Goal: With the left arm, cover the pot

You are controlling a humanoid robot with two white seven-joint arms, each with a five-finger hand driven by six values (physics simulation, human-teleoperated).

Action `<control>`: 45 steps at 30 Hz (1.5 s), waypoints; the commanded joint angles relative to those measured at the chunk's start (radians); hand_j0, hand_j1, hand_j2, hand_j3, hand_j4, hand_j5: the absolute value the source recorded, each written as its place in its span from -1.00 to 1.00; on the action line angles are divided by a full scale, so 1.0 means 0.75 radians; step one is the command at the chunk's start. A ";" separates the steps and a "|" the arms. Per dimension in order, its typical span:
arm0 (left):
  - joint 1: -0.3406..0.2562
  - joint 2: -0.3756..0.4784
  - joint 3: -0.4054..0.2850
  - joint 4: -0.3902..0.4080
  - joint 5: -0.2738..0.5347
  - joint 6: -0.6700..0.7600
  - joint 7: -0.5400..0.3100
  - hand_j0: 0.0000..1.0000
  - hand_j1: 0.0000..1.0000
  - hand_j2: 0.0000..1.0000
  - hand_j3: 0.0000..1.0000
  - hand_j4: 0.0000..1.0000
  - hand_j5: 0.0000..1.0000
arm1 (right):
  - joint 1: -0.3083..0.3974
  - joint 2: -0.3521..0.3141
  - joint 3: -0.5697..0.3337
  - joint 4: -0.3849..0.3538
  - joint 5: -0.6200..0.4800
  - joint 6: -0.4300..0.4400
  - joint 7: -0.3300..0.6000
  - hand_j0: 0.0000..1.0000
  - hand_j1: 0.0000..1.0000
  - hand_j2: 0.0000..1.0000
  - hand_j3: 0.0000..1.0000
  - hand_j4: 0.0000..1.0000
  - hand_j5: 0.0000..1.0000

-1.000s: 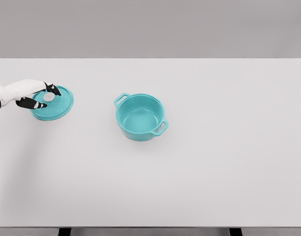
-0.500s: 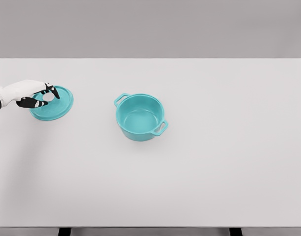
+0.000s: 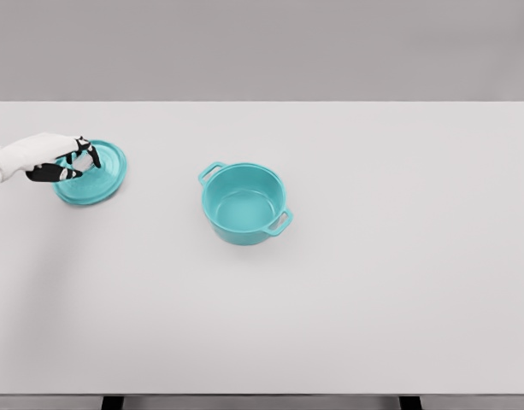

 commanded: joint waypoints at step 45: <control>0.090 -0.004 -0.183 -0.700 0.334 0.004 -0.001 -0.21 -0.21 -0.21 -0.21 -0.21 -0.21 | -0.002 0.000 0.000 0.000 0.000 0.000 0.000 1.00 1.00 1.00 1.00 1.00 1.00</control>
